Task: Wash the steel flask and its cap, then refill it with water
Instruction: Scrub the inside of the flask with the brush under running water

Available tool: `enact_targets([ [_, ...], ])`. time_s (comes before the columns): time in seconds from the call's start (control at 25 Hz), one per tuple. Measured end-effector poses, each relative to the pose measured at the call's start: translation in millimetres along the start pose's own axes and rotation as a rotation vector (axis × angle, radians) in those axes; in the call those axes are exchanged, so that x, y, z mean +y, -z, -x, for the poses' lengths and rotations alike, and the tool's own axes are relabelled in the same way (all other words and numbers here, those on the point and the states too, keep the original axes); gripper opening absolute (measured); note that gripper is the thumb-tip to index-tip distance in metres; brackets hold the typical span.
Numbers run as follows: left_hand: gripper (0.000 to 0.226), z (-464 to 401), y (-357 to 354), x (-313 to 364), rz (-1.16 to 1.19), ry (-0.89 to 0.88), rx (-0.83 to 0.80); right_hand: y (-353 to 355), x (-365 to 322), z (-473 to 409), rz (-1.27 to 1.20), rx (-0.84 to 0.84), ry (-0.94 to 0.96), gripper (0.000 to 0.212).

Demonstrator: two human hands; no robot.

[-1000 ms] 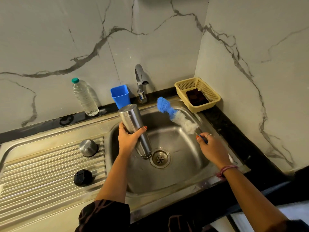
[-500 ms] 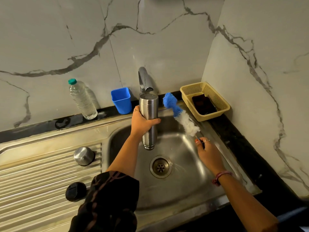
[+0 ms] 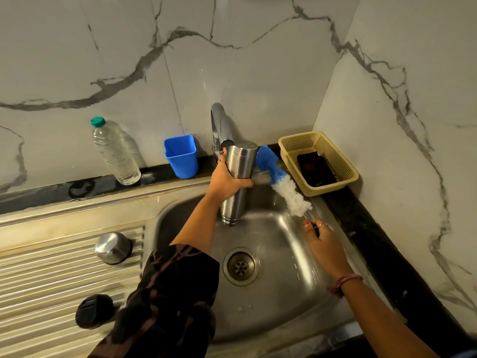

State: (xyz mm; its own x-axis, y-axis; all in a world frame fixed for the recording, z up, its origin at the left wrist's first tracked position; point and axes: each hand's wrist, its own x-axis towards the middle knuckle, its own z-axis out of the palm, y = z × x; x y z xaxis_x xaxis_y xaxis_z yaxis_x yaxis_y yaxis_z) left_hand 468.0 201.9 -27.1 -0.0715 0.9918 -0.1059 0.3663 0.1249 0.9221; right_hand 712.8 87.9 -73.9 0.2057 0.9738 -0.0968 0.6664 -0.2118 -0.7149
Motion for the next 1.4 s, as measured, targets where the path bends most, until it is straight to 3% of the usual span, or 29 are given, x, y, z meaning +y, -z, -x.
enact_targets([
  [0.68, 0.111, 0.7, 4.6, 4.8, -0.073, 0.009, 0.033, -4.6, 5.2, -5.7, 0.023, -0.046, -0.029, 0.04],
  [0.92, 0.106, 1.1, 6.9, 1.8, -0.083, 0.0, 0.027, -4.7, 3.1, -1.9, 0.012, -0.048, -0.034, 0.031],
  [1.4, 0.102, 2.3, 8.7, -1.4, -0.003, -0.009, 0.011, -5.5, 1.6, 2.7, 0.056, -0.074, -0.025, 0.031],
])
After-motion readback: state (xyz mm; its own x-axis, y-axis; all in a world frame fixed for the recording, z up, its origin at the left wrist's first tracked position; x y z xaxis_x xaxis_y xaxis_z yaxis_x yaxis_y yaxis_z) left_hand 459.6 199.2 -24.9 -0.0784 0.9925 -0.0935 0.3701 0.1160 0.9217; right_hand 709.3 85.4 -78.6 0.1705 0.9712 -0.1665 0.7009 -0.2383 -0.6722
